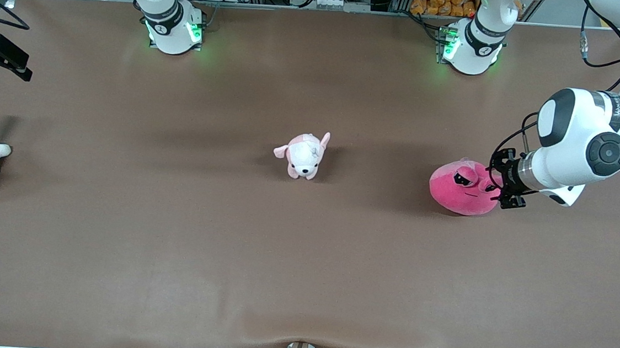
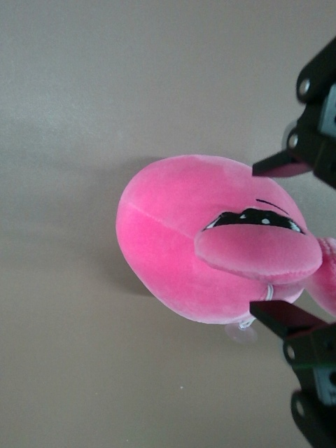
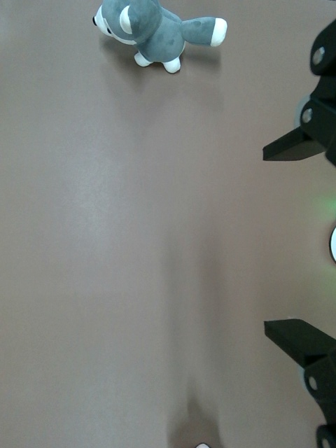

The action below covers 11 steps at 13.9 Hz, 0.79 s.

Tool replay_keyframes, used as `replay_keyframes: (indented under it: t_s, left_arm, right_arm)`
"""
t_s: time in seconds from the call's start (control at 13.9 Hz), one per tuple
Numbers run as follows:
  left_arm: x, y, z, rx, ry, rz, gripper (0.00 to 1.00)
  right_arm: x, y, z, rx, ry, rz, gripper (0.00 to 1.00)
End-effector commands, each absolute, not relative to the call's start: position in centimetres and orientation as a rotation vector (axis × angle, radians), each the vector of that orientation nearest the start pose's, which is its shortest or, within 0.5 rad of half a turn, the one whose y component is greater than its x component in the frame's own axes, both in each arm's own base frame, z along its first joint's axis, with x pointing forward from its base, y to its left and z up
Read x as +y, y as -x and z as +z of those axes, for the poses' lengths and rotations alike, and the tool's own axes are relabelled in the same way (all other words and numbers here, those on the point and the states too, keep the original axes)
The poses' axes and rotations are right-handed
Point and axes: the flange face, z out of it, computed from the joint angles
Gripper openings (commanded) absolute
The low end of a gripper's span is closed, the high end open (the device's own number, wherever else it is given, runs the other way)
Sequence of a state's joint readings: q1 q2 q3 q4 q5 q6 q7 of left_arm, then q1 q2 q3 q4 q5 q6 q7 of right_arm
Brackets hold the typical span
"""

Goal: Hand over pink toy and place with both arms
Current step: 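Close the left gripper on the pink plush toy's ear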

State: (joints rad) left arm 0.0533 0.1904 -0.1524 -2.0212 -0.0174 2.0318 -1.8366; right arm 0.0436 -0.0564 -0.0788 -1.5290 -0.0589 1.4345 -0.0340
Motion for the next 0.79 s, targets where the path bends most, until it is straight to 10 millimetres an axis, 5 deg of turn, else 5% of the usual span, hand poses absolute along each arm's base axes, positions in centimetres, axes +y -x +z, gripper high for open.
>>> replay_keyframes:
  t_s: [0.0,0.22,0.36,0.5,0.72]
  left_arm:
    - [-5.3,-56.0,34.5,2.489,-2.102,-0.190,0.31]
    - [-5.3,-56.2,34.7,2.510,-2.069,-0.189,0.07]
    - [-5.4,-56.4,35.8,2.526,-2.035,-0.179,0.00]
    - [-5.9,-57.1,38.6,2.526,-1.999,-0.188,0.00]
    - [-11.2,-58.5,45.7,2.481,-1.912,-0.397,0.00]
  right_arm:
    - [-5.5,-54.1,64.8,0.027,3.202,0.089,1.00]
    - [-6.7,-54.6,64.4,-0.009,3.201,0.103,1.00]
    - [-6.9,-54.6,64.3,-0.011,3.205,0.104,1.00]
    - [-6.9,-54.6,64.3,-0.001,3.207,0.104,1.00]
    - [-7.0,-54.9,64.5,0.008,3.213,0.075,1.00]
